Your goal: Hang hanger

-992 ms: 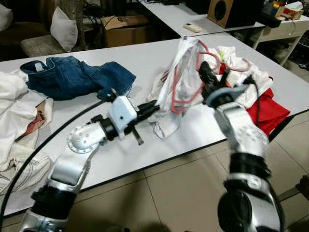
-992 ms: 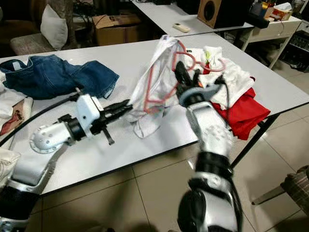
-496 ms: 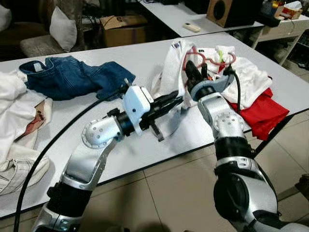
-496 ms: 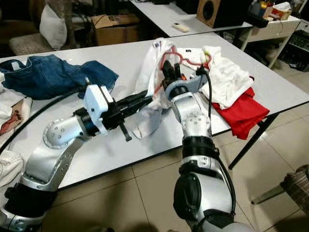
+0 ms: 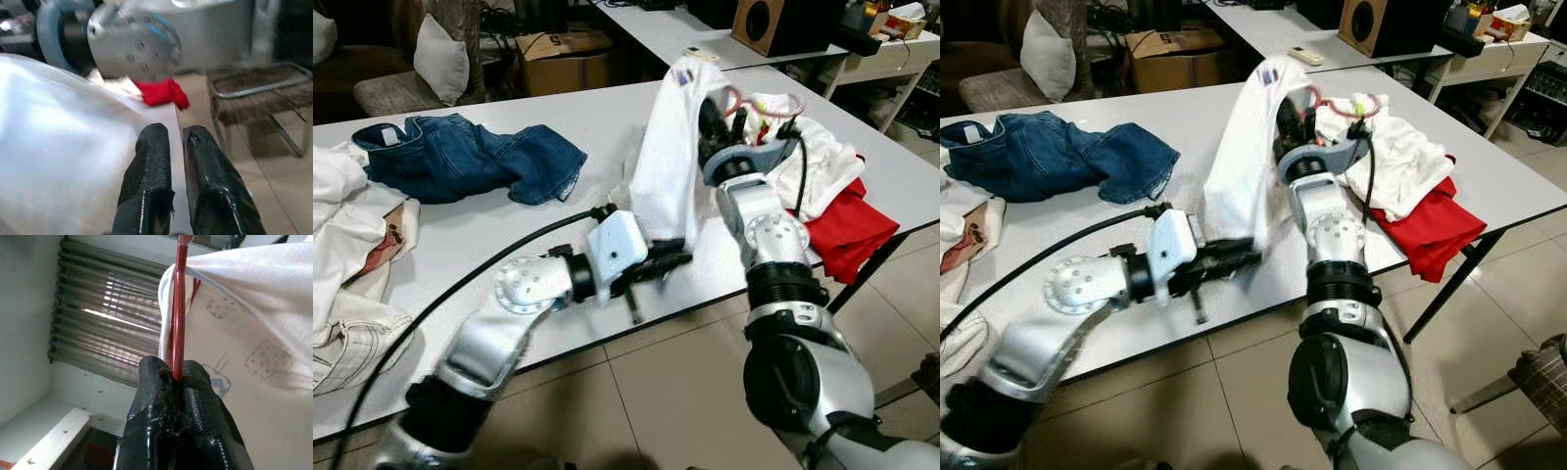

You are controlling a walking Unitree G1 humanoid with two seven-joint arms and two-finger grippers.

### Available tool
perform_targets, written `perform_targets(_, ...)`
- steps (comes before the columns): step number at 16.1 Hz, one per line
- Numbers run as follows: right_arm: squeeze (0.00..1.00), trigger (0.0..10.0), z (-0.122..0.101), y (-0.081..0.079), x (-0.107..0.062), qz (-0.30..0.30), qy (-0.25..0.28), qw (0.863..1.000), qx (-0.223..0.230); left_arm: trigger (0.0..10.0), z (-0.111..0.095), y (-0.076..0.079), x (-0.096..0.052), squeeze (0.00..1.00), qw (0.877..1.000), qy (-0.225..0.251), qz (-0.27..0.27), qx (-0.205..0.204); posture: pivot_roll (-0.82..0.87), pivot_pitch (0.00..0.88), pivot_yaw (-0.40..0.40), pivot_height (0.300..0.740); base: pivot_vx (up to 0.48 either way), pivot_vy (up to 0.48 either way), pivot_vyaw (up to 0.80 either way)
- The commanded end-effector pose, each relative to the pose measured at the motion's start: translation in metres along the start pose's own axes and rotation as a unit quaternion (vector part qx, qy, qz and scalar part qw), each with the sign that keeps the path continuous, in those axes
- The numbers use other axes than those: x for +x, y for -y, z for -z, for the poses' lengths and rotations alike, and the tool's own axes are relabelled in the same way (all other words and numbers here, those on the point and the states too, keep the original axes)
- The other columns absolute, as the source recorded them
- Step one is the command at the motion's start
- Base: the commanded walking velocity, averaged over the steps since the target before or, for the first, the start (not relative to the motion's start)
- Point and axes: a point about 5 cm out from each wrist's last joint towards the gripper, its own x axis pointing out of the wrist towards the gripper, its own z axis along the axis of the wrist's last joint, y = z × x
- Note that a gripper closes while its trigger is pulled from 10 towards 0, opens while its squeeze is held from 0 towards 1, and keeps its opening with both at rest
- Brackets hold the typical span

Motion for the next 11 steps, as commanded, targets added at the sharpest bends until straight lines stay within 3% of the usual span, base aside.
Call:
perform_targets(1,0.0,10.0,-0.004,-0.011,0.004,-0.021,0.004,0.999,-0.031,10.0,-0.005,0.006,-0.001,1.0,0.999,0.005,0.034,-0.008,-0.13,0.0,-0.01,0.74,0.0,0.0,0.0)
perform_targets(4,0.0,10.0,-0.006,-0.007,0.0,-0.021,-0.008,0.996,-0.083,10.0,-0.002,0.003,-0.012,1.0,0.999,0.007,0.025,-0.029,-0.13,0.0,-0.009,0.74,0.0,0.0,0.0)
perform_targets(6,0.0,10.0,-0.012,-0.014,-0.011,-0.063,-0.025,0.989,-0.131,10.0,0.0,-0.015,-0.037,1.0,0.996,0.029,-0.043,-0.072,-0.12,0.0,-0.014,0.74,0.0,0.0,0.4)
perform_targets(8,0.0,10.0,-0.019,-0.023,-0.025,-0.096,-0.035,0.982,-0.161,10.0,0.002,-0.03,-0.059,1.0,0.99,0.024,-0.105,-0.087,-0.12,0.0,-0.018,0.74,0.0,0.0,0.8)
perform_targets(9,0.0,10.0,-0.025,-0.029,-0.039,-0.112,-0.039,0.975,-0.19,10.0,0.008,-0.04,-0.075,1.0,0.981,0.015,-0.167,-0.1,-0.11,0.0,-0.018,0.74,0.0,0.0,0.8)
perform_targets(11,0.0,10.0,-0.028,-0.035,-0.061,-0.128,-0.054,0.969,-0.204,10.0,0.014,-0.042,-0.084,1.0,0.965,0.02,-0.226,-0.13,-0.12,0.0,-0.018,0.74,0.0,0.0,0.8)
